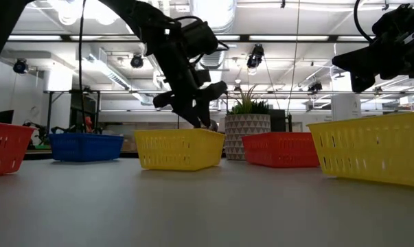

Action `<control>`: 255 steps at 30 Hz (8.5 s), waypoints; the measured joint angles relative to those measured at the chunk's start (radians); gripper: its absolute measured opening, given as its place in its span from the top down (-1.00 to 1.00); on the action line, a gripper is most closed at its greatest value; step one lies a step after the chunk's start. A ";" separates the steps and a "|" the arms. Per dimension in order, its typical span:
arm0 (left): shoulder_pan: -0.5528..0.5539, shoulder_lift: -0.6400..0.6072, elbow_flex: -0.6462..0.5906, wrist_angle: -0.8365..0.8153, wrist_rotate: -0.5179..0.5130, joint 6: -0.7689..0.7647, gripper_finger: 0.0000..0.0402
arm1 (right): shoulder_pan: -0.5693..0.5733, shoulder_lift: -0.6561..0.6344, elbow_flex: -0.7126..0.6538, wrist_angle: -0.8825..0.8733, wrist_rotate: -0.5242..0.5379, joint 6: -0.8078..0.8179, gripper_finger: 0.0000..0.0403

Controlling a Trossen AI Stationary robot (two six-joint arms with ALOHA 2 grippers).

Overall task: Stack baskets by color
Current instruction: Stack the top red bin on top of the bottom red bin, then stack the top yellow bin on top of the bottom left yellow bin

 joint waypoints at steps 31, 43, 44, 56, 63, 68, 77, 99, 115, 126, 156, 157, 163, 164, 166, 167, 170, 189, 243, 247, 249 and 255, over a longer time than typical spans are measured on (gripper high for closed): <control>0.008 0.105 0.000 0.024 -0.062 -0.029 0.86 | 0.000 0.000 0.000 0.003 0.002 -0.037 0.96; 0.005 0.095 -0.001 0.022 -0.095 -0.029 0.99 | 0.000 0.000 0.000 0.005 0.002 -0.052 0.96; 0.003 0.090 -0.001 0.021 -0.097 -0.029 0.99 | 0.000 0.000 0.000 0.005 0.002 -0.052 0.96; -0.089 -0.111 -0.001 -0.162 -0.256 -0.029 1.00 | 0.000 -0.001 0.000 0.007 0.011 -0.063 0.96; -0.275 -0.258 0.051 -0.346 -0.214 -0.122 1.00 | 0.000 -0.001 0.000 0.009 0.028 -0.064 0.96; -0.502 -0.343 0.079 -0.443 -0.115 -0.365 1.00 | 0.000 0.001 0.000 0.007 0.028 -0.081 0.96; -0.905 -0.356 0.190 -0.396 0.114 -0.813 1.00 | 0.000 0.000 0.000 0.013 0.081 -0.131 0.96; -1.097 -0.284 0.362 -1.182 0.322 -1.650 1.00 | 0.000 0.000 0.000 0.058 0.088 -0.154 0.96; -1.013 -0.023 0.328 -1.196 0.274 -1.600 1.00 | 0.000 0.001 0.000 0.054 0.105 -0.154 0.95; -1.000 0.015 0.305 -1.196 0.275 -1.600 1.00 | 0.000 0.001 0.000 0.055 0.106 -0.155 0.95; -0.987 0.011 0.304 -1.138 -0.041 -1.361 0.50 | 0.000 0.001 0.000 0.055 0.106 -0.152 0.96; -0.984 0.010 0.314 -1.132 -0.093 -1.324 0.50 | 0.000 0.001 0.000 0.054 0.106 -0.152 0.96; -0.954 -0.004 0.341 -1.009 -0.370 -0.945 0.50 | 0.000 0.001 0.000 0.054 0.106 -0.152 0.96; -0.945 -0.010 0.335 -0.967 -0.385 -0.857 0.50 | 0.000 0.001 0.000 0.054 0.106 -0.152 0.96; -0.927 -0.023 0.318 -0.904 -0.399 -0.723 0.52 | 0.000 0.001 0.000 0.055 0.106 -0.152 0.96; -0.915 -0.028 0.309 -0.881 -0.404 -0.678 0.53 | 0.000 0.001 0.000 0.054 0.106 -0.153 0.96; -0.880 -0.043 0.279 -0.777 -0.413 -0.515 0.59 | 0.000 0.001 0.000 0.054 0.106 -0.153 0.96; -0.759 -0.226 -0.102 0.135 -0.255 0.668 0.99 | 0.000 0.013 0.000 0.056 0.106 -0.125 0.96; -0.735 -0.848 -0.743 0.988 -0.146 0.990 0.99 | 0.074 1.260 0.758 0.188 0.133 -0.168 0.96; -0.737 -0.856 -0.743 0.960 -0.160 0.968 0.99 | 0.105 1.334 0.880 0.066 0.149 -0.169 0.96; -0.737 -0.861 -0.743 0.931 -0.168 0.964 0.99 | 0.123 1.372 0.942 -0.001 0.174 -0.170 0.96; -0.742 -0.864 -0.743 0.905 -0.173 0.960 0.99 | 0.148 1.477 1.155 -0.258 0.182 -0.077 0.96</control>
